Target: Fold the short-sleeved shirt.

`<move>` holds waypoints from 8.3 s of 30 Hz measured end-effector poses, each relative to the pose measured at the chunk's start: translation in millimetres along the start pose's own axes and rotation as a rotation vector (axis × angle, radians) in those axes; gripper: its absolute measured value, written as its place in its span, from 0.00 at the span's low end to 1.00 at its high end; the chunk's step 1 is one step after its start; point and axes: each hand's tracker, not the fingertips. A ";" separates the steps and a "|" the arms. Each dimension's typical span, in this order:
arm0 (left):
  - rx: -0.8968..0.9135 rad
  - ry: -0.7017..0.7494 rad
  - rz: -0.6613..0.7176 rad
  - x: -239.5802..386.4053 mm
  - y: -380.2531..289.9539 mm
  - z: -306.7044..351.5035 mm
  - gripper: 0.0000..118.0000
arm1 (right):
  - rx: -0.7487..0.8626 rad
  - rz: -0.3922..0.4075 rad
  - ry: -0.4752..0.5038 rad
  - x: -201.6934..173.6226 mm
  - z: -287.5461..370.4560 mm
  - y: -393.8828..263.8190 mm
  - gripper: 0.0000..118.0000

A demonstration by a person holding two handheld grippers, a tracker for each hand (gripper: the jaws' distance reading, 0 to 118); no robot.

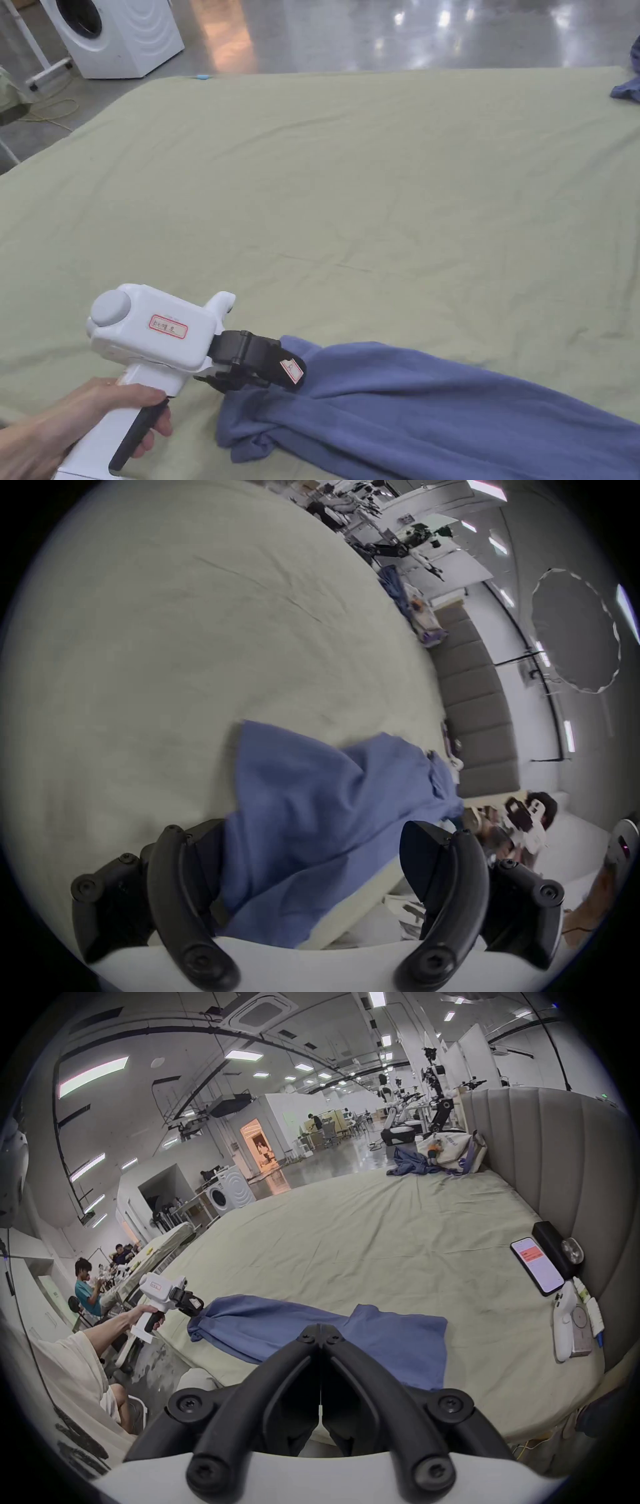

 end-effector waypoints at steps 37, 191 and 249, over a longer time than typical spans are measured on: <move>0.054 0.387 -0.018 76.5 -7.8 12.9 0.13 | 0.058 -0.036 0.043 20.4 57.0 -23.8 0.02; -0.104 0.254 -0.262 297.2 -6.4 -230.6 0.09 | 0.088 -0.002 0.137 -11.5 44.3 -31.2 0.02; 0.510 0.356 -0.440 303.2 -175.0 -78.5 0.02 | -0.080 0.074 0.194 -19.9 -39.0 -23.6 0.02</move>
